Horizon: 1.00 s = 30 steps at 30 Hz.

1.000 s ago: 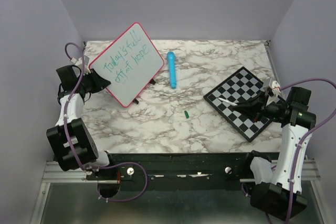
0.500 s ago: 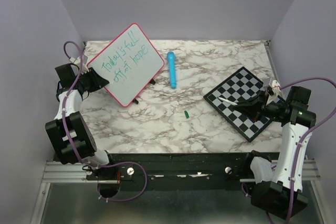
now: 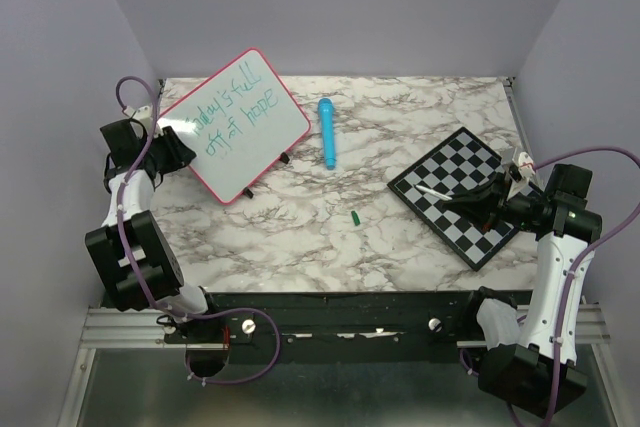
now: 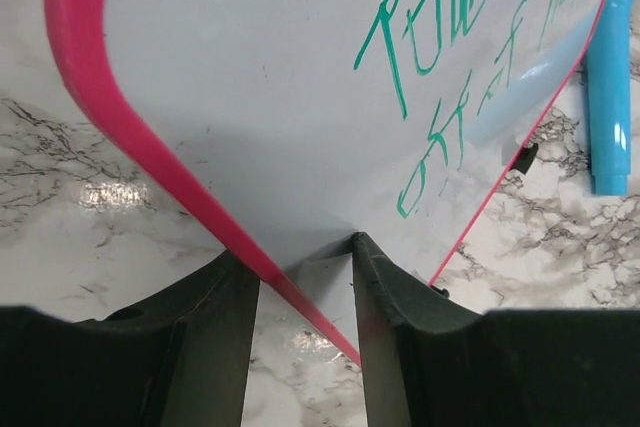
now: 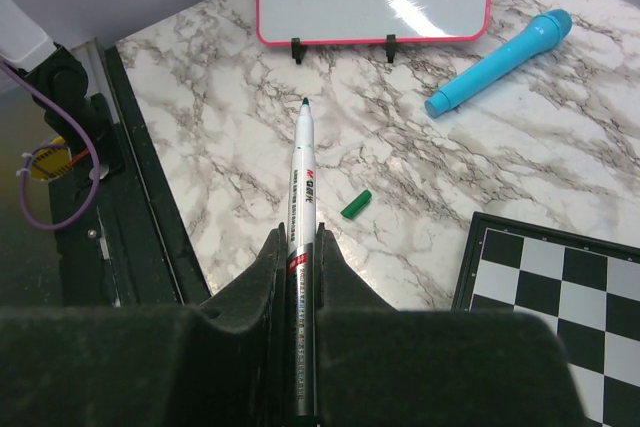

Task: Write a sentence on the whiteboard
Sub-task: Put down the whiteboard on the whiteboard stand.

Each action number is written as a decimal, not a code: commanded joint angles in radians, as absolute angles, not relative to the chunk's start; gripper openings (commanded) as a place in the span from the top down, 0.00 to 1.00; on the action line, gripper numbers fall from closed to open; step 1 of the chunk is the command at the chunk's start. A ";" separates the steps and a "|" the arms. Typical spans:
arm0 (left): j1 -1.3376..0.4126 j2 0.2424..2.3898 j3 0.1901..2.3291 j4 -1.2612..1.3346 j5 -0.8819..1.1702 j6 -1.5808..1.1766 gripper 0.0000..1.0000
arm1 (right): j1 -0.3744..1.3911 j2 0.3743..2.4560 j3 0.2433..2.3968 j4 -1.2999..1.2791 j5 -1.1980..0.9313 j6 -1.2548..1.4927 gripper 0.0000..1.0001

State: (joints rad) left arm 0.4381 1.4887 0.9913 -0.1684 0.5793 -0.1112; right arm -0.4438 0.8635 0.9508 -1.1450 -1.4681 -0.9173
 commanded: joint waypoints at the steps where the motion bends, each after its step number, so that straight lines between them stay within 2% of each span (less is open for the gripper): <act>1: 0.459 1.473 1.016 -0.140 0.495 -0.072 0.48 | -0.437 0.862 0.953 -1.127 -1.595 -0.916 1.00; 9: 0.460 1.436 1.006 -0.126 0.506 -0.087 0.36 | -0.437 0.859 0.954 -1.127 -1.595 -0.916 1.00; 11: 0.460 1.427 0.997 -0.120 0.506 -0.092 0.32 | -0.437 0.859 0.953 -1.127 -1.595 -0.917 0.99; 12: 0.459 1.414 0.993 -0.115 0.505 -0.094 0.26 | -0.437 0.858 0.953 -1.127 -1.595 -0.919 0.99; 21: 0.462 1.345 0.962 -0.083 0.520 -0.123 0.22 | -0.437 0.848 0.954 -1.131 -1.595 -0.919 0.99; 25: 0.463 1.292 0.950 -0.098 0.390 -0.132 0.22 | -0.437 0.847 0.953 -1.131 -1.595 -0.919 1.00; 30: 0.474 1.209 0.937 -0.138 0.114 -0.172 0.21 | -0.437 0.853 0.951 -1.127 -1.592 -0.920 0.99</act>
